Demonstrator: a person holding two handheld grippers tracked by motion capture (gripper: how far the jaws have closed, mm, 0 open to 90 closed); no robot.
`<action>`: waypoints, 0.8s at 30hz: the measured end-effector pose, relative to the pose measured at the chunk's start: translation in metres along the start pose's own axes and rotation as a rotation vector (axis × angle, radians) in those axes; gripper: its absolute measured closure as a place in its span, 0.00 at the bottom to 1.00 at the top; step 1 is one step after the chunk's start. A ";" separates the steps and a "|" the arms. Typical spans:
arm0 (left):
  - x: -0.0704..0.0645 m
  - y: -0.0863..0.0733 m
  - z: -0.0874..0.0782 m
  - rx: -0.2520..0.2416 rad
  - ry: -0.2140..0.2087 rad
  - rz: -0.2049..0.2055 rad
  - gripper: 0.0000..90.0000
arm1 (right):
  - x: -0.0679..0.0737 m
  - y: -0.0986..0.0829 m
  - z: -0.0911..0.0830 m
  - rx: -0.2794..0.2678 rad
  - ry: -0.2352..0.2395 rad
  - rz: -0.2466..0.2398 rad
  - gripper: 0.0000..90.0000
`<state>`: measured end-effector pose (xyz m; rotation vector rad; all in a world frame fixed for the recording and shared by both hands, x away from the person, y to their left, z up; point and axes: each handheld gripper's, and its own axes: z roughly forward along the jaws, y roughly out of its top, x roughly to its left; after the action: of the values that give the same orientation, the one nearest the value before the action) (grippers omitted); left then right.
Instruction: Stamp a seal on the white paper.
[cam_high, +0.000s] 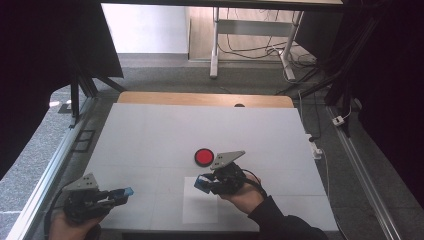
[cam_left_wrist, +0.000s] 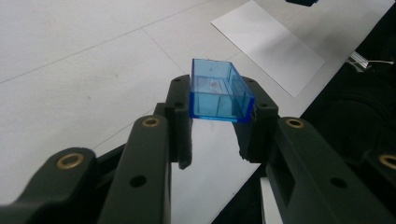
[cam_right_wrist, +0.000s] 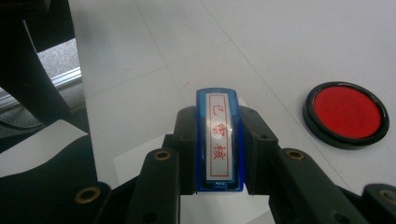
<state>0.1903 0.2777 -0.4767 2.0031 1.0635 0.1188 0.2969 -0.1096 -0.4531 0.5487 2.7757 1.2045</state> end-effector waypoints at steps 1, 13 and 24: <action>0.000 0.000 0.000 0.000 0.000 0.001 0.76 | 0.000 -0.001 0.001 0.003 0.002 -0.004 0.78; 0.000 0.000 0.000 0.000 -0.001 0.003 0.76 | 0.004 -0.008 0.017 0.061 -0.006 -0.031 0.78; 0.000 0.000 0.000 0.000 -0.002 0.004 0.76 | 0.004 -0.015 0.032 0.108 -0.020 -0.058 0.78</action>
<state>0.1902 0.2778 -0.4767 2.0052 1.0578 0.1191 0.2947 -0.0956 -0.4853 0.4811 2.8312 1.0377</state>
